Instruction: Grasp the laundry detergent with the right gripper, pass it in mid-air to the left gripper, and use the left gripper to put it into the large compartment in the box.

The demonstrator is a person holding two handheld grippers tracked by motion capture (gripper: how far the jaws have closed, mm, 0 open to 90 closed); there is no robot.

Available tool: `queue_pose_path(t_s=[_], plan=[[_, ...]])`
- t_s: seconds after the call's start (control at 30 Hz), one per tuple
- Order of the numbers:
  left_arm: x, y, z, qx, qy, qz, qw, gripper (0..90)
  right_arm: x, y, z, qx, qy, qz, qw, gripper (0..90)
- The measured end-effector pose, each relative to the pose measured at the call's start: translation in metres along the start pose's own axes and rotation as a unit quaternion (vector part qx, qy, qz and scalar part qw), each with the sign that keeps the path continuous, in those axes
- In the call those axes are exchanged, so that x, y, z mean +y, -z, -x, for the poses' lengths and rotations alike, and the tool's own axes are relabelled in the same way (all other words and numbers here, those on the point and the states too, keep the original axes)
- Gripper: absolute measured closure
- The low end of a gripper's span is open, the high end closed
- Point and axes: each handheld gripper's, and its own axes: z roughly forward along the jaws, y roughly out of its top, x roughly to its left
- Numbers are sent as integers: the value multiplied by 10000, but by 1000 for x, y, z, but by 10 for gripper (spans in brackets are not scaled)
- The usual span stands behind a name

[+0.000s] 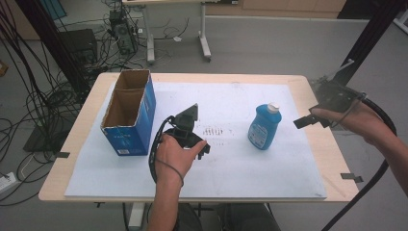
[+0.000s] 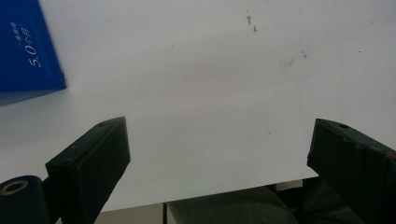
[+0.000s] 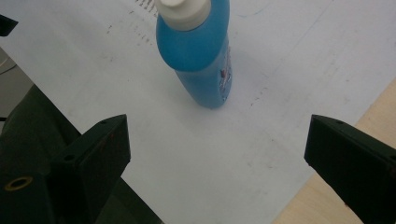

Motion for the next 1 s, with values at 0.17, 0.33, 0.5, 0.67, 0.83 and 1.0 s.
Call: queue_pose_path(t_s=[0.17, 0.33, 0.5, 0.67, 0.83, 1.0], plan=[[0, -1, 0, 8, -18, -8, 10000, 60, -10, -4, 0, -32, 81, 168, 9998, 67], [0, -1, 0, 14, -10, 6, 10000, 60, -19, -7, -1, -46, 178, 360, 9992, 57], [-1, 0, -1, 42, -3, 11, 10000, 60, -28, -14, -1, -55, 256, 614, 9978, 49], [-1, 0, -2, 39, 25, 18, 10000, 60, -37, -26, -1, -34, 266, 779, 9966, 43], [-1, -2, -4, 44, 20, -39, 10000, 60, -42, -37, -2, -50, 381, 1025, 9940, 44], [-1, -1, -5, 54, 28, 2, 10000, 61, -47, -50, -3, -124, 480, 1209, 9914, 43]])
